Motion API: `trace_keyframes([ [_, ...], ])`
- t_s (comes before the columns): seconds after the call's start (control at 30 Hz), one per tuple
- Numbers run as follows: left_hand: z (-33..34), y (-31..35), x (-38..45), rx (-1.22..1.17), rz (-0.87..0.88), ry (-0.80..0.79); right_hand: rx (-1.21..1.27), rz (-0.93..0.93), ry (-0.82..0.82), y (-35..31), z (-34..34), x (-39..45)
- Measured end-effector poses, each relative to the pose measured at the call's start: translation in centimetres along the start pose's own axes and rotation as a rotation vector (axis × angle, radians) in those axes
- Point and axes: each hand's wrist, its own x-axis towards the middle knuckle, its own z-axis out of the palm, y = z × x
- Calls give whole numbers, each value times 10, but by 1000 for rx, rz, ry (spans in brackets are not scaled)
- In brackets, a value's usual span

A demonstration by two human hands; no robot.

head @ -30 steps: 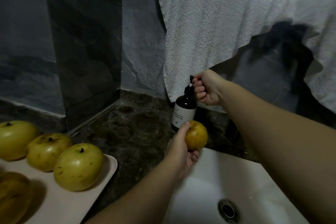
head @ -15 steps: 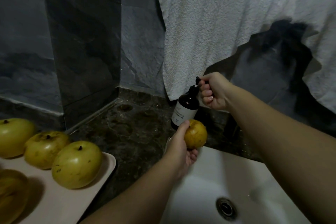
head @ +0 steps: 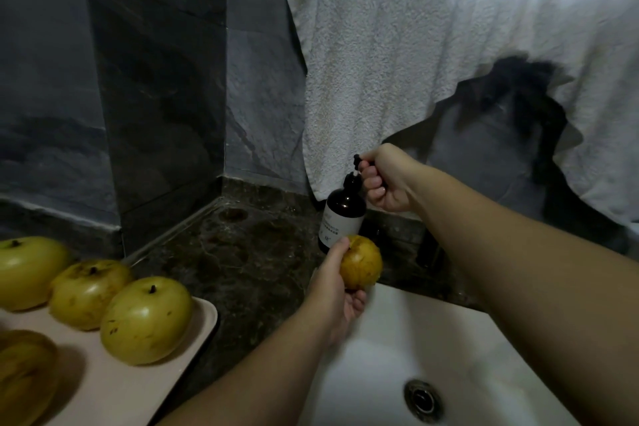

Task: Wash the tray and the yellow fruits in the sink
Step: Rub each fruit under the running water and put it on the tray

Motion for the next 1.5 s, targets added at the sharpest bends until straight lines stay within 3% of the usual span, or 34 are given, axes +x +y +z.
trace_keyframes([
  [0.63,1,1,-2,9,-14,7,26,-34,115,8,5,11],
  [0.97,3,1,-6,-44,-10,-61,56,-49,76,14,15,-4],
  [1.03,6,2,-8,-42,-15,-80,-66,-151,132,38,10,-19],
  [1.17,13,0,-17,4,-46,-139,-699,-532,305,111,-13,-63],
  [1.23,16,-6,-22,85,-54,-153,-679,-545,271,141,-27,-81],
  [1.37,25,-25,-30,519,9,-104,-190,-154,282,158,-51,-104],
  [1.43,31,-38,-37,567,-22,-134,-334,-188,293,167,-64,-113],
  [1.5,41,-51,-43,574,-69,-134,-674,-405,327,179,-72,-125],
])
